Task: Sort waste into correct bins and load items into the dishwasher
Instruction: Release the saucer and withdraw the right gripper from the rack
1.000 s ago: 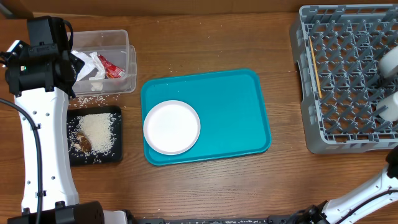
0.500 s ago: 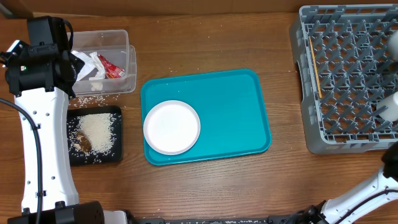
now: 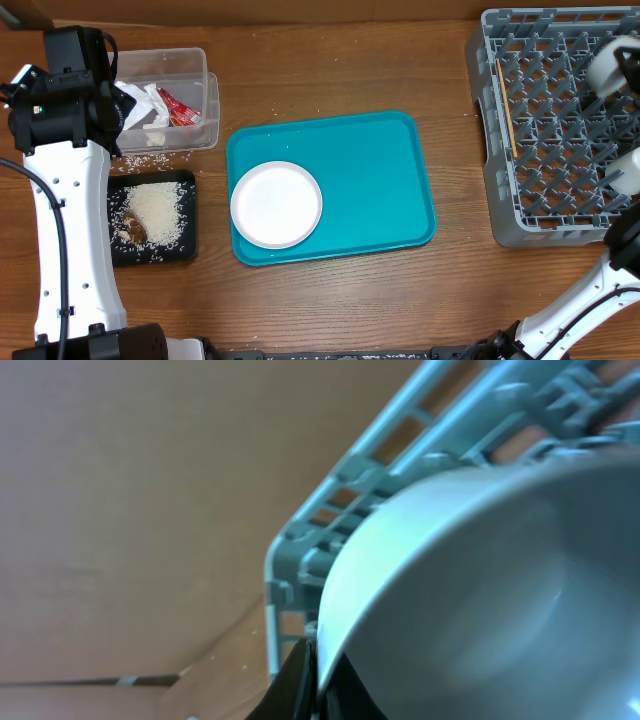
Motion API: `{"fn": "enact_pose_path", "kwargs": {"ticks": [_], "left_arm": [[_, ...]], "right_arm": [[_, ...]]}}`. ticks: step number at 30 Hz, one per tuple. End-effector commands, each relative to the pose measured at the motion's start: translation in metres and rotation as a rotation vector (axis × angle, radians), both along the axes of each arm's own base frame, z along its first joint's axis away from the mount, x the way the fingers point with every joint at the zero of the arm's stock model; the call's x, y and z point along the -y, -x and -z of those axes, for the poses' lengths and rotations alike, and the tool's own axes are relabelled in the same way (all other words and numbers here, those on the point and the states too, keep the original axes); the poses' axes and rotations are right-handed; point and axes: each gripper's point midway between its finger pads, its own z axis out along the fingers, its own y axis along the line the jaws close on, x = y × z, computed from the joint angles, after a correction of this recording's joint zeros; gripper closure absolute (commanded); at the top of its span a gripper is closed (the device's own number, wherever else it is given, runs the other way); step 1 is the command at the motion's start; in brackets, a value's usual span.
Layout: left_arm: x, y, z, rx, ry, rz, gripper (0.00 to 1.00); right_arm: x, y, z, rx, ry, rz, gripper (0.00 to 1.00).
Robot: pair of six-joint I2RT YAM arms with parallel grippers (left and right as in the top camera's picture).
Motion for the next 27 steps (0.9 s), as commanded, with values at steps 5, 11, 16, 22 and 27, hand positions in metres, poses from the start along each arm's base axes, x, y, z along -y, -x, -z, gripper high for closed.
{"fn": "enact_pose_path", "kwargs": {"ticks": [5, 11, 16, 22, 27], "left_arm": [[-0.001, -0.001, 0.003, 0.001, 0.002, -0.017, 0.00], [-0.001, -0.001, 0.003, 0.001, 0.002, -0.017, 0.00], [-0.001, -0.001, 0.003, 0.001, 0.003, -0.017, 0.00], [-0.001, -0.001, 0.003, 0.001, 0.002, -0.017, 0.00], [-0.001, -0.001, 0.003, 0.001, 0.002, -0.017, 0.00]], "right_arm": [[0.029, 0.018, 0.012, -0.047, 0.009, 0.067, 0.96], [0.038, 0.034, 0.024, -0.116, -0.003, 0.100, 0.96], [0.050, 0.050, 0.008, -0.141, -0.009, 0.161, 0.92], [0.065, 0.085, -0.038, -0.228, 0.048, 0.304, 0.62], [0.059, 0.097, -0.065, -0.239, 0.031, 0.362, 0.47]]}}
